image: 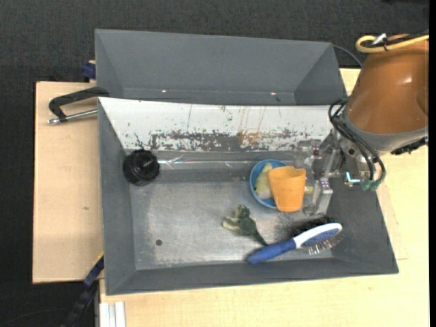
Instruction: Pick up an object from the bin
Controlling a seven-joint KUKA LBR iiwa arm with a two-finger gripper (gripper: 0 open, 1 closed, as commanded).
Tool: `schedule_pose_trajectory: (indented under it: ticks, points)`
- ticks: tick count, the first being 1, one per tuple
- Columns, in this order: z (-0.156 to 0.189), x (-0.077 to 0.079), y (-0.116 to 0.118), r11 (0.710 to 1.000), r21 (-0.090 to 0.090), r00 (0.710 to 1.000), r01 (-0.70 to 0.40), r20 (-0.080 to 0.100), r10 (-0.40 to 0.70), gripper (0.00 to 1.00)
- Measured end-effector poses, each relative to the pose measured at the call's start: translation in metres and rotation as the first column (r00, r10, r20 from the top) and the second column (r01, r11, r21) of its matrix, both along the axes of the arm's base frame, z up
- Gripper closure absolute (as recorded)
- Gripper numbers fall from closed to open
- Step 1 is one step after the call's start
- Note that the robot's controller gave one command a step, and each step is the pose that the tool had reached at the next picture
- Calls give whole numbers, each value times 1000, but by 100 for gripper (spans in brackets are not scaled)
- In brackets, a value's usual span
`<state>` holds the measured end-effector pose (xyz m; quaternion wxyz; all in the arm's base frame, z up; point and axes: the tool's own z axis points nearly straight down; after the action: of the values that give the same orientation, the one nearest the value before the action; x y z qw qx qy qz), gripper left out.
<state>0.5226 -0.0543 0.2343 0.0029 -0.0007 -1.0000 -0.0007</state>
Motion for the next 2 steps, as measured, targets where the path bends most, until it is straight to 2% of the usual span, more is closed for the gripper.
schedule_pose_trajectory:
  ticks: [1, 2]
  points:
    - [-86, -18, -9, 972, 0, 972, 233, 3, -233, 0]
    - [-70, 12, -68, 992, -3, 992, 127, 15, -127, 0]
